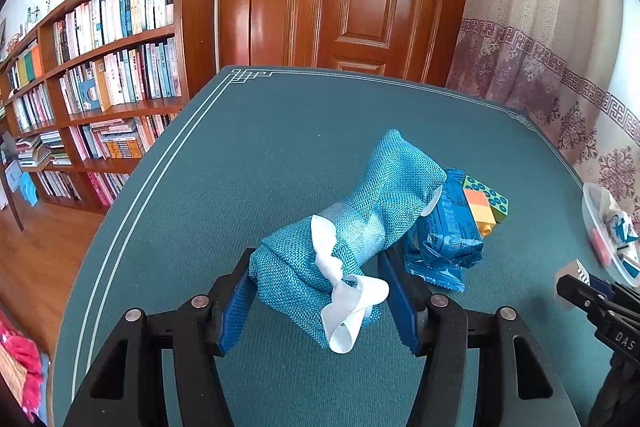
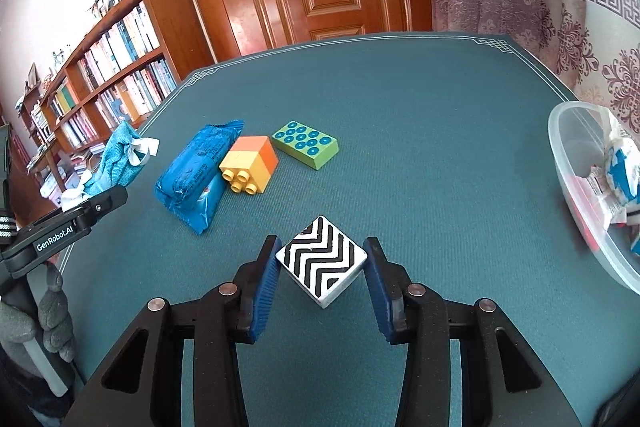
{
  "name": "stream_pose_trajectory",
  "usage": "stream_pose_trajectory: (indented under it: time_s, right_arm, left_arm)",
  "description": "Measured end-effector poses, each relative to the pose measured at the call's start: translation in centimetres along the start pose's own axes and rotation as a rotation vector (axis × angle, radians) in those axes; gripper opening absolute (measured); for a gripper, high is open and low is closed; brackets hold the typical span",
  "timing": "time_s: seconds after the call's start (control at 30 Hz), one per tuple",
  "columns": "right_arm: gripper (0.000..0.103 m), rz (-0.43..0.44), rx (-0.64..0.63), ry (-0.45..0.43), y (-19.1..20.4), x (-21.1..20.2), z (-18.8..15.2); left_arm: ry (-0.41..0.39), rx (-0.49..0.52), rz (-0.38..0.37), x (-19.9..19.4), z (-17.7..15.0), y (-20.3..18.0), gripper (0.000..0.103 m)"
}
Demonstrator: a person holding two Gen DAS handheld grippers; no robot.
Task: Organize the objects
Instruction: 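Carry the zigzag cube into the clear bowl and open the right gripper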
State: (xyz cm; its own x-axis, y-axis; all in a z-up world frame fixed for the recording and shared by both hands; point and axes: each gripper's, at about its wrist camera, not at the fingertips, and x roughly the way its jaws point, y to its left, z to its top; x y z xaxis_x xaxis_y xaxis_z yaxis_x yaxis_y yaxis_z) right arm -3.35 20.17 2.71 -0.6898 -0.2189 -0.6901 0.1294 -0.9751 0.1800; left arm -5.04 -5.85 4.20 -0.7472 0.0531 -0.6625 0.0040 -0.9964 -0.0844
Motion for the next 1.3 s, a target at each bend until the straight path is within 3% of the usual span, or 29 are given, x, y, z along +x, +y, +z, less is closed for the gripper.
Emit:
stream_pose_trajectory:
  time_s: [0.37, 0.83, 1.13, 1.3]
  right_arm:
    - [0.043, -0.073, 0.063, -0.036, -4.7, -4.1, -1.2]
    - [0.043, -0.199, 0.164, -0.131, -12.1, -9.0, -0.4]
    - [0.043, -0.287, 0.235, -0.142, -17.6, -8.7, 0.1]
    - [0.043, -0.283, 0.274, -0.103, -20.0, -7.4, -0.1]
  left_arm:
    - [-0.01, 0.031, 0.002, -1.0, -0.7, -1.7, 0.063]
    - [0.002, 0.027, -0.059, -2.2, -1.1, -4.3, 0.063]
    - [0.006, 0.069, -0.091, -2.6, -0.9, -7.1, 0.063]
    - [0.012, 0.093, -0.102, -2.6, -0.9, -8.6, 0.063]
